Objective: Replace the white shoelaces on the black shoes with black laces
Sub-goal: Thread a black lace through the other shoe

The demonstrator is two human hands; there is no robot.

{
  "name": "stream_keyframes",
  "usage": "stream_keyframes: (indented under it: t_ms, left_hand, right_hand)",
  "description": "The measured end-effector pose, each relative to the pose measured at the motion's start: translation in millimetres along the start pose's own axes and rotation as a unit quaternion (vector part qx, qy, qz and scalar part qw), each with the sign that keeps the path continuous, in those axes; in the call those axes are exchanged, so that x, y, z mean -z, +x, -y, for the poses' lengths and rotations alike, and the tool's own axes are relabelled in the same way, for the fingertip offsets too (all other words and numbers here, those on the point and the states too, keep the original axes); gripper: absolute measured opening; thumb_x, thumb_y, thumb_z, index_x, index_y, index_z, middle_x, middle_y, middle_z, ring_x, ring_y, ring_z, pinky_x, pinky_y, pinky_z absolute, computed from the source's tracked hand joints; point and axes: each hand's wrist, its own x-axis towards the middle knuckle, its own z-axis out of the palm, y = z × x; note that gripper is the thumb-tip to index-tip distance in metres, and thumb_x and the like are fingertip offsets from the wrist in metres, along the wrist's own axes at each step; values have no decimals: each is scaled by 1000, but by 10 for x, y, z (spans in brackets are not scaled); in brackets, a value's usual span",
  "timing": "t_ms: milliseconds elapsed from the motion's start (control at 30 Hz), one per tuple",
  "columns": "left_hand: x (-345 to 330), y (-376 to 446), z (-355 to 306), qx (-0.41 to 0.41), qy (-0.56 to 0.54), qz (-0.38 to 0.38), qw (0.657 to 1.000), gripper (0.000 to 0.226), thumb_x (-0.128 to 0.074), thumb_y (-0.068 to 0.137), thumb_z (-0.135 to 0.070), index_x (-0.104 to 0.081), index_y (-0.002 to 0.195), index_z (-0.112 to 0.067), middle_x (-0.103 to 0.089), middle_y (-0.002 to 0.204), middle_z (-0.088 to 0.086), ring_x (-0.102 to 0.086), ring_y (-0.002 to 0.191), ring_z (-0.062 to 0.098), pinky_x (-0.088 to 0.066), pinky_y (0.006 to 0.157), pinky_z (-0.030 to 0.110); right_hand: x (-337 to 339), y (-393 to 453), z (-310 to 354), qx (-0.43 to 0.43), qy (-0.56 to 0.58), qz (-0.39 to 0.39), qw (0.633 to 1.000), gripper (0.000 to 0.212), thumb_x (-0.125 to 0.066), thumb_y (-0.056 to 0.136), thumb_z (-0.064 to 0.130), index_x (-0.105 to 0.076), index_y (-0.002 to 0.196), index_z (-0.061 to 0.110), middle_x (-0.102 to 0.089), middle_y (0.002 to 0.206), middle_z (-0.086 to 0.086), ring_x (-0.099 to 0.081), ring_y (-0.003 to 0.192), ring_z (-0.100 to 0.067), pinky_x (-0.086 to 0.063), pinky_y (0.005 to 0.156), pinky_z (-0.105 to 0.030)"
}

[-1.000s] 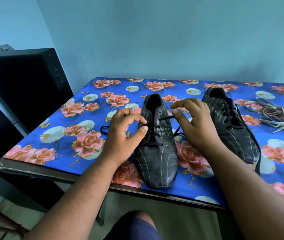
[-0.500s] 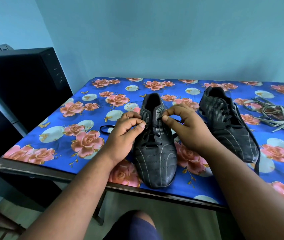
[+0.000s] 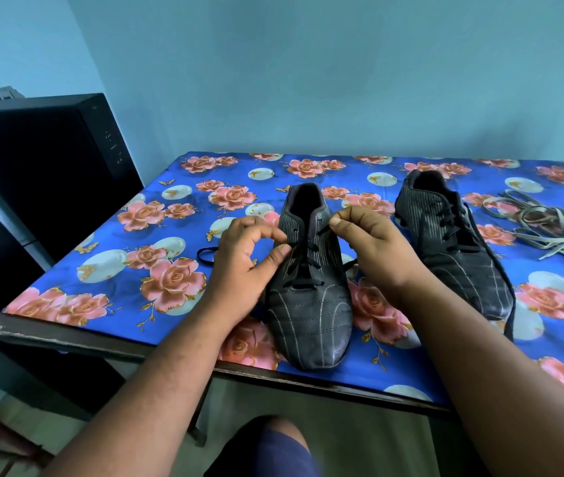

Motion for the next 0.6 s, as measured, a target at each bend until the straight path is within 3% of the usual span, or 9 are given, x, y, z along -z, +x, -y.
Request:
stream_keyframes:
  t_ms: [133,300,400,467,533,600]
  left_hand:
    - [1,-26,-58,49,-55,28,997,25,-65,89,-39,-66,105,-20,-65,104,-10,-57,97,4,-43,89,16]
    - [11,-20,-42,40,-25,36,998,15,-64,98,-29,-67,98,-14,-67,97,-6,-58,92,9,-44,85,24]
    - [72,-36,-60,85,-73,52,992,14,-58,101,-36,-64,96,-24,-65,89,-19,-56,86,2,-44,84,18]
    - [124,-52,-86,110,-114,52,986,12,-56,104,-29,-65,98,-24,-65,84,-25,-56,83,-3,-44,83,14]
    - [173,-67,-118,130,-142,53,980,16,-53,105,-25,-66,100,-18,-67,85,-22,-57,83,-2,-45,82,16]
    - [207,-93,-161,148,-165,44,974,17,-53,105,-24,-67,100,-16,-71,88,-17,-62,87,1,-49,82,21]
  right_hand:
    - [1,-8,16,4,12,-11,1000,18,-61,101,20,-63,83,18,-59,74,12,-49,68,0,-42,66,-12]
    - [39,6,-7,-12,19,-11,1000,16,-64,99,26,-68,91,13,-64,82,3,-51,76,-16,-46,67,-31]
    - [79,29,-17,-6,5,-18,1000,15,-63,100,25,-69,91,15,-72,83,11,-61,86,-9,-50,82,-33]
    - [78,45,-33,-5,-1,-18,1000,14,-63,100,25,-69,91,17,-75,88,9,-65,93,-14,-51,91,-42]
    - [62,59,-40,-6,2,-17,1000,14,-61,101,26,-69,92,18,-77,93,5,-68,101,-23,-51,96,-49]
    - [28,74,-35,-5,11,-5,1000,16,-59,102,25,-67,90,21,-77,96,4,-70,105,-20,-52,98,-48]
